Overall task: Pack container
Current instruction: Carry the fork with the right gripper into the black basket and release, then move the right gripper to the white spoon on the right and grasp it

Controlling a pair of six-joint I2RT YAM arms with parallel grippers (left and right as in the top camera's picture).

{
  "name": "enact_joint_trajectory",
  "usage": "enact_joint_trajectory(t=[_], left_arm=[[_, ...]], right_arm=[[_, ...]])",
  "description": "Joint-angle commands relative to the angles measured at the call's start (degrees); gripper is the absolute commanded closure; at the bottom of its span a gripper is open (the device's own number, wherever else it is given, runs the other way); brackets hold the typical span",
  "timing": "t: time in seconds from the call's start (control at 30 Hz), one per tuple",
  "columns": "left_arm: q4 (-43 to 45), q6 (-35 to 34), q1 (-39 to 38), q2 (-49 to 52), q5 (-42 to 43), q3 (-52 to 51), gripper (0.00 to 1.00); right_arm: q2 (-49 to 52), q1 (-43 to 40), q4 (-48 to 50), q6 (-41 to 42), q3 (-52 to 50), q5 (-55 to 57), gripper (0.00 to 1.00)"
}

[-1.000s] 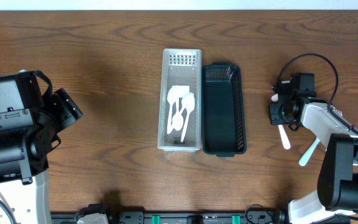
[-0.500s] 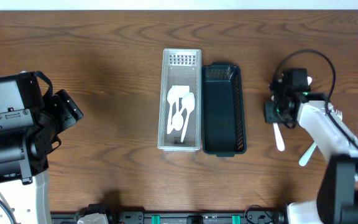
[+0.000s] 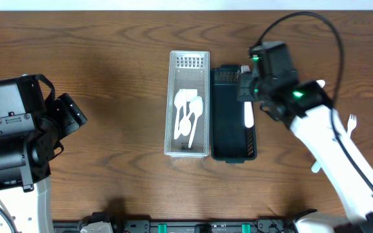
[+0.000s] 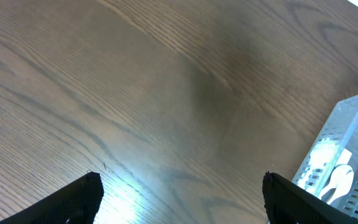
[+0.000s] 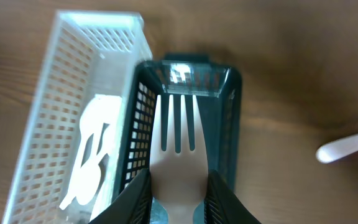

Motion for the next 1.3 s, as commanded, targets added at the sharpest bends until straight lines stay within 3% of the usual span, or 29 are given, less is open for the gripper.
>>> enact_joint_trajectory(t=[0.0,0.2,0.37,0.43,0.8,0.87,0.9,1.0,1.13,1.27], left_arm=[[-0.15,0.48,0.24,-0.31,0.35,-0.22,0.15],[-0.22,0.48,0.24,-0.31,0.35,-0.22,0.15],[-0.35,0.48,0.24,-0.31,0.35,-0.22,0.15],[-0.35,0.48,0.24,-0.31,0.35,-0.22,0.15],[-0.37,0.48,0.24,-0.31,0.35,-0.22,0.15],[-0.35,0.50,0.24,-0.31,0.35,-0.22,0.15],[-0.35,0.50,0.24,-0.31,0.35,-0.22,0.15],[-0.33,0.48,0.24,-0.31,0.35,-0.22,0.15],[-0.35,0.48,0.24,-0.31,0.35,-0.22,0.15],[-0.35,0.48,0.24,-0.31,0.35,-0.22,0.15]], right_arm=[[6.08,1.79,-0.26,5.27,-0.39,3.67,0.99],[16.55,3.45,0.59,5.29,-0.37,3.72,0.91],[18.51,4.17,2.32,5.20,-0.37,3.74,0.75],[17.79,4.22,3.45,4.66,-0.28,3.69,0.63],[2.19,3.48,1.73,-4.70,5.57,3.50,0.36],[-2.19,3.48,1.70,-6.05,6.01,3.67,0.38],[-4.37,3.43,2.14,-6.62,6.01,4.50,0.33],[-8.26,2.47,5.84,-7.74,6.01,7.10,0.31],[-8.24,-3.74,7.39,2.23,6.71,9.92,0.32],[-3.63,-14.23,7.19,11.69,7.43,4.09,0.37]])
